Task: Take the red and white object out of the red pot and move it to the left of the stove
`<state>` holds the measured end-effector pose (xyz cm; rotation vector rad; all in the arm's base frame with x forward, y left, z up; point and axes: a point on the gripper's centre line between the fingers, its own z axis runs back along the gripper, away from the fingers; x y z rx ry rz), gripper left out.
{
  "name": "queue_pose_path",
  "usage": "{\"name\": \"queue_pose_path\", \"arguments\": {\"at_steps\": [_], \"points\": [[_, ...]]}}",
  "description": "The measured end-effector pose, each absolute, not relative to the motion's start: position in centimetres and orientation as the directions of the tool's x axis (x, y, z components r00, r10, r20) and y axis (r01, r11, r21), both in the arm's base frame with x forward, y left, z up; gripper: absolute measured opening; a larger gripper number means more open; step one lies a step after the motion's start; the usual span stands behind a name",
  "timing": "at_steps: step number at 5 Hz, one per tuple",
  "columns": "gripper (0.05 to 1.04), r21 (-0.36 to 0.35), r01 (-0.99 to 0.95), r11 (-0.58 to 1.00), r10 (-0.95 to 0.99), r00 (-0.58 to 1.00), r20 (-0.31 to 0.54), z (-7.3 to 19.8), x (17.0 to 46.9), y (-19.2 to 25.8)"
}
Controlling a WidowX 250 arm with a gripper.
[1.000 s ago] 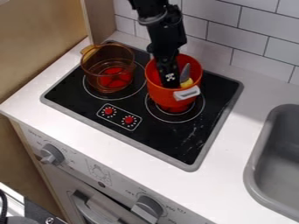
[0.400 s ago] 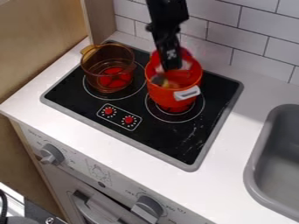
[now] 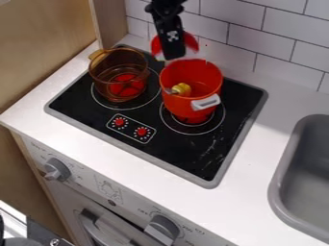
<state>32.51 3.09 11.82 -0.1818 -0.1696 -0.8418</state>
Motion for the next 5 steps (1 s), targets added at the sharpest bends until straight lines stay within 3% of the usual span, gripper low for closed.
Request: {"name": "queue_pose_path", "arguments": {"at_steps": [2, 5], "points": [[0.557, -0.036, 0.787, 0.617, -0.767, 0.610, 0.198, 13.7, 32.0, 6.0], [0.557, 0.067, 0.812, 0.580, -0.807, 0.562, 0.182, 12.6, 32.5, 12.0]]}}
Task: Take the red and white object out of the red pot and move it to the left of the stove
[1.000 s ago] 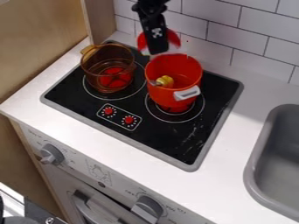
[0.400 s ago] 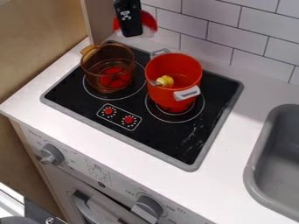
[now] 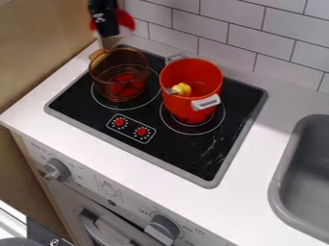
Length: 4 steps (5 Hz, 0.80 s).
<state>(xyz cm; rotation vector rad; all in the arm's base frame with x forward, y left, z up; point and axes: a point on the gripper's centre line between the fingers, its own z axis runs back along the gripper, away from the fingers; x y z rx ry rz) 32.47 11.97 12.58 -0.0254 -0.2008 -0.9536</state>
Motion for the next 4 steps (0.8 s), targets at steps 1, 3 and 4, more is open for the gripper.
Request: {"name": "queue_pose_path", "arguments": {"at_steps": [1, 3, 4], "points": [[0.557, 0.079, 0.822, 0.565, -0.818, 0.545, 0.183, 12.0, 32.2, 12.7], [0.557, 0.030, 0.820, 0.572, -0.814, 0.563, 0.145, 11.2, 30.5, 13.9], [0.557, -0.005, 0.817, 0.577, -0.812, 0.574, 0.107, 10.3, 28.7, 14.8]]}}
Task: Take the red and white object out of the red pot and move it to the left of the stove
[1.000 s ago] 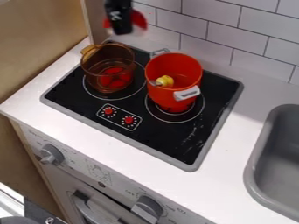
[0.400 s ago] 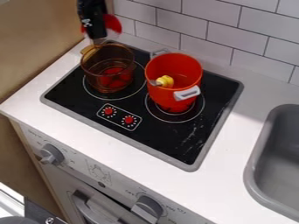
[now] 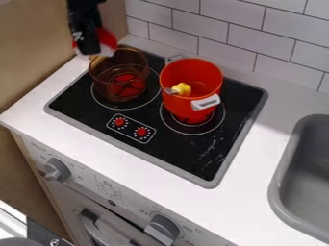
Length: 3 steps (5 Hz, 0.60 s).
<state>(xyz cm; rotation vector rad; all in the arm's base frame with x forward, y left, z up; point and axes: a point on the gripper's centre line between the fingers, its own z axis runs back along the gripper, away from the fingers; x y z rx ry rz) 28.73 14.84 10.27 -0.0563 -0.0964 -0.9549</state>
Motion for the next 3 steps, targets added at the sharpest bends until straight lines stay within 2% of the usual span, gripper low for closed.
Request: {"name": "queue_pose_path", "arguments": {"at_steps": [1, 2, 3], "points": [[0.557, 0.017, 0.810, 0.586, -0.809, 0.584, 0.064, 10.8, 26.8, 15.7], [0.557, 0.036, 0.810, 0.585, -0.811, 0.585, 0.012, 10.0, 25.9, 15.0], [0.557, 0.073, 0.858, 0.509, -0.859, 0.511, -0.011, 8.7, 25.2, 13.5]]}}
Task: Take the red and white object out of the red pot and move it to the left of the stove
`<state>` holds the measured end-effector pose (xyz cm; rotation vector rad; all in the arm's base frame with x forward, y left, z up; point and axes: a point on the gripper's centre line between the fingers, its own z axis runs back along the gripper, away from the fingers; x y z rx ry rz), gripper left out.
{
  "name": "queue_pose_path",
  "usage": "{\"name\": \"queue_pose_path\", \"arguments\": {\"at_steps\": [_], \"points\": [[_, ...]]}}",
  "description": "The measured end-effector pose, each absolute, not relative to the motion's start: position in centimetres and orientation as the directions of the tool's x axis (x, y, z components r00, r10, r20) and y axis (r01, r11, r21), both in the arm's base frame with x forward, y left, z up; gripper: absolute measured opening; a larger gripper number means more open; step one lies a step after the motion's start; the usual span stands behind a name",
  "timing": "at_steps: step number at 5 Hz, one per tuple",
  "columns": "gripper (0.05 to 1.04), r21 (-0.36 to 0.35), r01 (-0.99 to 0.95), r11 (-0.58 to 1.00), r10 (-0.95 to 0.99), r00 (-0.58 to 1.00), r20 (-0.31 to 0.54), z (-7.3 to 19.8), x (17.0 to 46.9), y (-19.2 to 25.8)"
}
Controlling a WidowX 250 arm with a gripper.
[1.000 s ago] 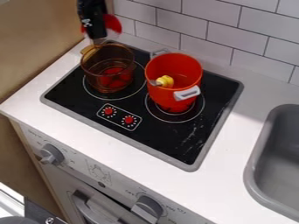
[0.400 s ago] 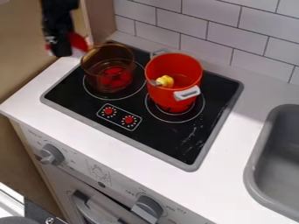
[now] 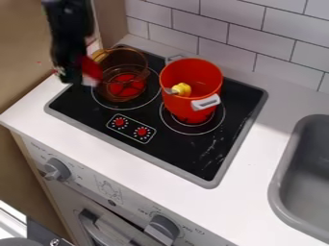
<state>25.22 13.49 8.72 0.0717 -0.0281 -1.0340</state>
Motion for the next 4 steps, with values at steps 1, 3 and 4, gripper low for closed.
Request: {"name": "queue_pose_path", "arguments": {"at_steps": [1, 3, 4], "points": [[0.557, 0.055, 0.869, 0.492, -0.868, 0.494, -0.049, 7.7, 24.4, 12.5], [0.557, 0.018, 0.889, 0.458, -0.880, 0.457, -0.128, 7.0, 23.4, 11.5], [0.557, 0.017, 0.891, 0.454, -0.883, 0.452, -0.129, 7.1, 22.7, 11.5]]}}
